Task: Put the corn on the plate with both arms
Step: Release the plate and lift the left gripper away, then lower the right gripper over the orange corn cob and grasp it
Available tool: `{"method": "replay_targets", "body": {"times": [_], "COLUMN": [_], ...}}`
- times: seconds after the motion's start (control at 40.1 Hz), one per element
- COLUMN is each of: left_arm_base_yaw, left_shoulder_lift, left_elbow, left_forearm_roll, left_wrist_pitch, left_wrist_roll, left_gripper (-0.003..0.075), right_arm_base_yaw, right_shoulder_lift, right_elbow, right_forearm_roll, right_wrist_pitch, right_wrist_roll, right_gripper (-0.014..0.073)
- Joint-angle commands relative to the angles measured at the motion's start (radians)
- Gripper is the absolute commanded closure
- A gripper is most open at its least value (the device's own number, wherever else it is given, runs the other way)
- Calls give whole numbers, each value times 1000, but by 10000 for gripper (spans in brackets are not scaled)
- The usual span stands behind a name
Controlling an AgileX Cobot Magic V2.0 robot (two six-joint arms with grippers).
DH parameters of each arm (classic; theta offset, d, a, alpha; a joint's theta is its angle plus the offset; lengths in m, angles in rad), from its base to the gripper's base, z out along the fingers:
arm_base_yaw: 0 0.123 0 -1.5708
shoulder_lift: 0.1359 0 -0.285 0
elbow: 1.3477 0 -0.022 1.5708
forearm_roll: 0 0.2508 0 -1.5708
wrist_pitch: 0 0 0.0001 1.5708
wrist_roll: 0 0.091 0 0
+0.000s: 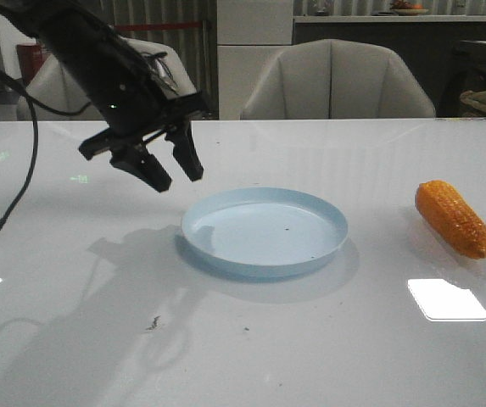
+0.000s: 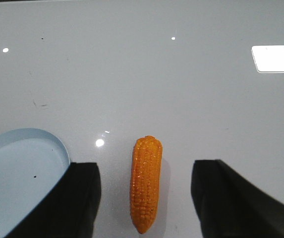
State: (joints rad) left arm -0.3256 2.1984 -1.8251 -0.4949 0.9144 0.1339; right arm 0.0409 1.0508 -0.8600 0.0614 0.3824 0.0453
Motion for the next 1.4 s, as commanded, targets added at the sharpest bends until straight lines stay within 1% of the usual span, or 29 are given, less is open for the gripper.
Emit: {"method": "replay_targets", "body": {"times": [0.0, 0.1, 0.2, 0.275, 0.349, 0.399, 0.499, 0.574, 0.724, 0.874, 0.949, 1.098, 1.198, 1.373], "left_arm_base_yaw": [26, 50, 64, 85, 134, 175, 246, 289, 312, 312, 312, 312, 312, 312], "left_shoulder_lift": [-116, -209, -343, -458, -576, -650, -761, -838, -971, -1078, -1116, -1178, -1199, -1204], "left_elbow": [-86, -124, -119, -87, -30, 45, 180, 312, 532, 704, 758, 837, 866, 878], "left_forearm_roll": [34, 173, 370, 437, 437, 442, 448, 450, 452, 429, 413, 326, 290, 288], "left_wrist_pitch": [-15, -38, -83, -141, -201, -227, -242, -257, -298, -334, -334, -326, -326, -320], "left_wrist_roll": [6, 6, 6, -3, -3, -3, -3, -1, -1, -1, -1, -1, -1, -1], "left_gripper": [353, 353, 353, 353, 353, 353, 353, 353, 353, 353, 353, 353, 353, 353], "right_arm_base_yaw": [-1, -1, -1, -1, -1, -1, -1, -1, -1, -1, -1, -1, -1, 3], "right_shoulder_lift": [-13, -13, -13, -13, -13, -13, -12, -1, 50, 146, 202, 320, 392, 500], "right_elbow": [-32, -32, -32, -32, -32, -32, -32, -32, -33, -61, -81, -120, -143, -170], "right_forearm_roll": [-6, -6, -6, -8, -8, -8, -8, -8, -8, -24, -36, -37, -37, -35], "right_wrist_pitch": [-62, -60, -58, -39, -14, 1, 22, 25, 8, 7, -4, -75, -121, -170], "right_wrist_roll": [-2, -2, -2, -2, -2, -2, -2, -2, -2, -21, -34, -37, -37, -37], "right_gripper": [85, 85, 85, 85, 85, 85, 83, 82, 69, -11, -11, -11, -11, -11]}}
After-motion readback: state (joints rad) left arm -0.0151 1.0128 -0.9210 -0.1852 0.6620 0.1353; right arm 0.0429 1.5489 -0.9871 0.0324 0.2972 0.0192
